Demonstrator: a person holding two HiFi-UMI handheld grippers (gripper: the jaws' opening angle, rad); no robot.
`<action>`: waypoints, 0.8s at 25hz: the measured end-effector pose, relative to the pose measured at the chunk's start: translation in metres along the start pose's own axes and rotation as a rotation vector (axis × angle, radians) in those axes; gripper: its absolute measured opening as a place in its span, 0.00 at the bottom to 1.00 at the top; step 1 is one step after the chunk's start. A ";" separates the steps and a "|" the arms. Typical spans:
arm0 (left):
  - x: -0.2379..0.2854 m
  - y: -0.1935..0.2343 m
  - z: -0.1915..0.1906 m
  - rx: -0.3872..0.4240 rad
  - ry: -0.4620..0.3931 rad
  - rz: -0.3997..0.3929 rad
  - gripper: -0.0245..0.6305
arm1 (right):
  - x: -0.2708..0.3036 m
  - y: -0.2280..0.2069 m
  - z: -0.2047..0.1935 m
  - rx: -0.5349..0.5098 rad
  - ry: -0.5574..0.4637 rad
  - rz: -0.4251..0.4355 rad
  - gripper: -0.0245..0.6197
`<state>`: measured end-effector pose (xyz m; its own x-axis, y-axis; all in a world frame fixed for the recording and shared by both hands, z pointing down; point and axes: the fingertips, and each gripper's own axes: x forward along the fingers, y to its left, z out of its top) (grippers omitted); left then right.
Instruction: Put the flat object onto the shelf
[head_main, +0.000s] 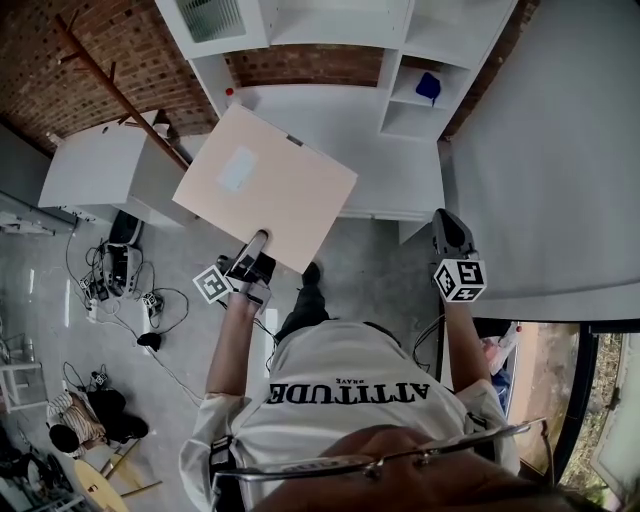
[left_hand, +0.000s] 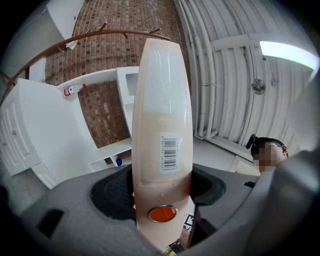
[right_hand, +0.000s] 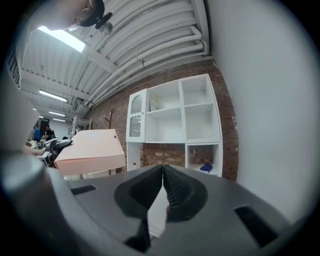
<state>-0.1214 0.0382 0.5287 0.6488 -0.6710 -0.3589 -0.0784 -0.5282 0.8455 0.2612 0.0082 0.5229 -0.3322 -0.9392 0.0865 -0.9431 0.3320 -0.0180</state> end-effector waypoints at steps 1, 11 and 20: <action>0.004 0.005 0.003 0.000 0.005 -0.001 0.49 | 0.006 0.000 -0.001 -0.002 0.002 -0.001 0.08; 0.068 0.057 0.052 -0.019 0.072 -0.020 0.49 | 0.084 -0.015 0.001 -0.008 0.020 -0.035 0.08; 0.124 0.102 0.101 -0.024 0.152 -0.032 0.49 | 0.154 -0.028 0.009 0.008 0.027 -0.093 0.08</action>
<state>-0.1257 -0.1514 0.5308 0.7577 -0.5668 -0.3234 -0.0392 -0.5342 0.8445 0.2364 -0.1464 0.5273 -0.2425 -0.9634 0.1146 -0.9701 0.2423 -0.0162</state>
